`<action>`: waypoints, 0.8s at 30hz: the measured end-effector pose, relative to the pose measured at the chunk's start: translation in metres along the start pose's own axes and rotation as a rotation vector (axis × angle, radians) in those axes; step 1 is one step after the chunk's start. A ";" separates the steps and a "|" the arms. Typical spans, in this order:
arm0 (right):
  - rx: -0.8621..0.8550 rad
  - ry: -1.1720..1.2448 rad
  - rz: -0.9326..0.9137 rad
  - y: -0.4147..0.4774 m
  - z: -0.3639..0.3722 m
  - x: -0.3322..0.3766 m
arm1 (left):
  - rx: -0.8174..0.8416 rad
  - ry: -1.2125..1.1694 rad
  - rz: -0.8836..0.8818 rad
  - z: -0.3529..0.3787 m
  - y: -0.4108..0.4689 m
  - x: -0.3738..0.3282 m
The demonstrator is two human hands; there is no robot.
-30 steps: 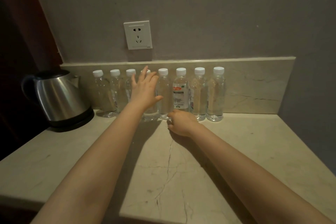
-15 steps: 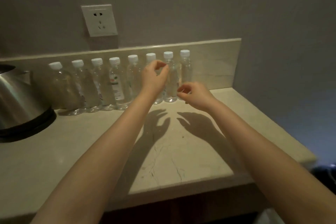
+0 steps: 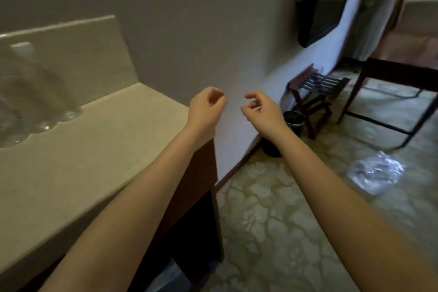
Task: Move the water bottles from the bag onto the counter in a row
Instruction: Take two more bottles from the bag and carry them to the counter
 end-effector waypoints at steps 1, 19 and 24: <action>0.011 0.006 0.037 -0.003 -0.013 -0.026 | 0.032 0.015 -0.011 0.028 -0.004 0.000; 0.277 -0.119 0.527 0.022 -0.221 -0.441 | 0.739 0.262 -0.282 0.484 0.013 0.051; 0.248 -0.203 0.605 0.088 -0.275 -0.519 | 0.788 0.206 -0.341 0.608 0.063 0.064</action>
Point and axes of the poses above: each hand's wrist, its own y-axis towards the middle knuckle, its own z-axis out of the palm, x = y × z, the point moved 1 cm from there along y, towards the middle knuckle, and after that the axes turned 9 degrees about -y, right-handed, at the moved point
